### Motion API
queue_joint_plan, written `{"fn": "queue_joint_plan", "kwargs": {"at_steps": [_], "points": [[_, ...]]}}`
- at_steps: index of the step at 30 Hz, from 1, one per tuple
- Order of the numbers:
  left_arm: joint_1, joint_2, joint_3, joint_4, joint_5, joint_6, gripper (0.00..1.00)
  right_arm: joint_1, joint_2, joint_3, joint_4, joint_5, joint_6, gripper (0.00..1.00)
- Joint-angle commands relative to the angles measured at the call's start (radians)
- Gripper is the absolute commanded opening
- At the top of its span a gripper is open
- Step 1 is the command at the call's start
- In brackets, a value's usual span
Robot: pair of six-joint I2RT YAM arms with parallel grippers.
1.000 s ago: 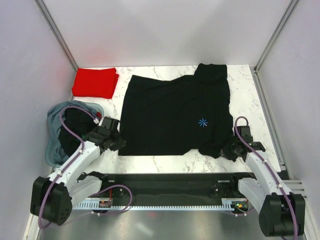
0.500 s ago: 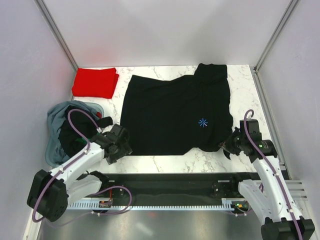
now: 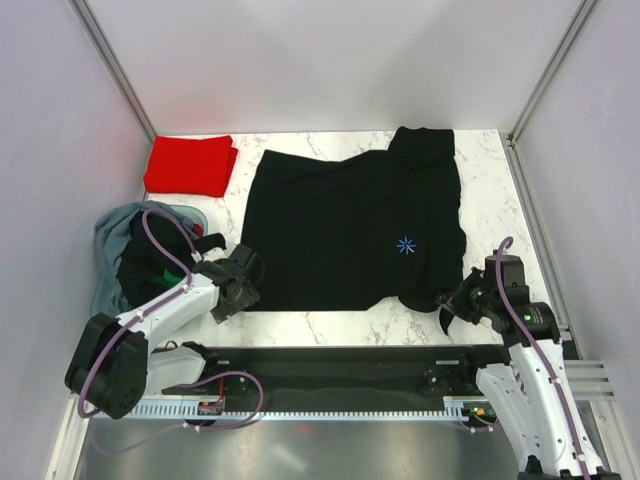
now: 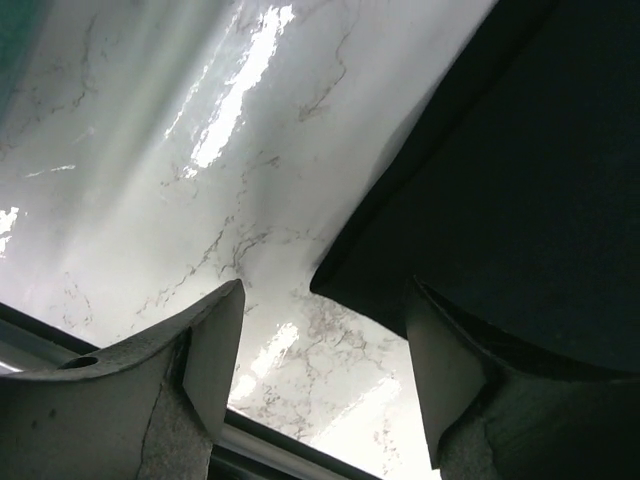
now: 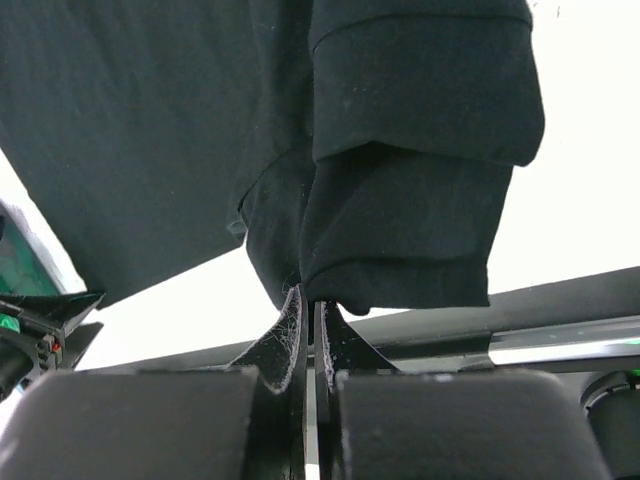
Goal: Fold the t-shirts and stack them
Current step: Fold the tshirt
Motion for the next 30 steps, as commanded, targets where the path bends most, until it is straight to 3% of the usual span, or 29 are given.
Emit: {"fn": "queue_joint_plan", "kwargs": {"at_steps": [1,9,16,18,30], "points": [[-0.003,0.014,0.033,0.065,-0.064,-0.033,0.71,0.003,-0.021,-0.001,-0.024,-0.016,0.015,0.00],[-0.003,0.036,0.042,0.123,-0.045,0.004,0.58,0.005,-0.029,-0.003,-0.041,-0.006,-0.002,0.00],[-0.003,0.004,0.047,0.130,-0.015,0.030,0.09,0.003,-0.052,0.013,-0.081,-0.006,-0.015,0.00],[-0.003,-0.040,0.043,0.128,0.010,0.050,0.02,0.003,-0.043,0.034,-0.094,-0.004,-0.018,0.00],[-0.003,-0.326,0.128,-0.082,0.093,0.094,0.02,0.003,-0.049,0.207,-0.245,0.010,-0.066,0.00]]}}
